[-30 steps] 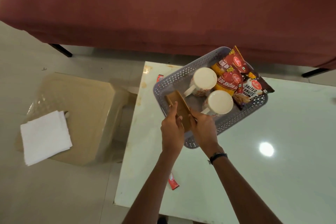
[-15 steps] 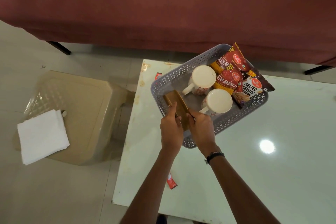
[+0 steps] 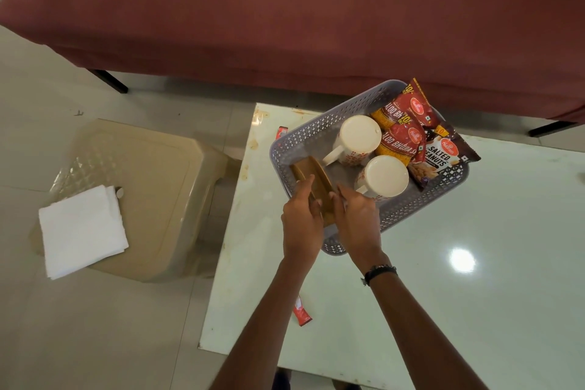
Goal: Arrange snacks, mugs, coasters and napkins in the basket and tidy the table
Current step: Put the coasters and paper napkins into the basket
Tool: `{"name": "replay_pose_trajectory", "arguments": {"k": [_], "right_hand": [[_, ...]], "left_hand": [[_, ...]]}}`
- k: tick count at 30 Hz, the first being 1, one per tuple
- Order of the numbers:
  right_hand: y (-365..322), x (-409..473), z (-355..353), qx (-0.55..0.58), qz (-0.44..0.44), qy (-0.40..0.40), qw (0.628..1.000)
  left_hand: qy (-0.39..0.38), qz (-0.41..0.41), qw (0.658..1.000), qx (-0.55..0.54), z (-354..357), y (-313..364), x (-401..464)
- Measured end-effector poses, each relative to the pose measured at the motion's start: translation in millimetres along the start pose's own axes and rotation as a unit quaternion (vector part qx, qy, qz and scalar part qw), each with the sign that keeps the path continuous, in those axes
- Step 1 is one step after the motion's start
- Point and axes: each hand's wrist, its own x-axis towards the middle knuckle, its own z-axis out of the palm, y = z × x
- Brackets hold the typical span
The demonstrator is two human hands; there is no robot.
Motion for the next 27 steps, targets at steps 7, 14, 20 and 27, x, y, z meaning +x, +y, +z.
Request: {"name": "replay_pose_trajectory", "arguments": {"k": [7,14,20,27], "right_hand": [[-52,-14,2,0.028,-0.099,0.071,0.992],[-132,-27,55,0.040,-0.164,0.036,0.985],[-200,-41,119,0.075,-0.188,-0.062,0.977],[-250,-56,210,0.112,-0.110,-0.191,0.969]], "left_hand": [[0.092,0.012,0.995,-0.037,-54,-9,-9],[0.171,0.008,0.984,-0.046,-133,-57,-8],[0.260,-0.026,0.965,-0.038,-201,-129,-6],[0.333,-0.111,0.936,0.038,-272,-226,9]]}}
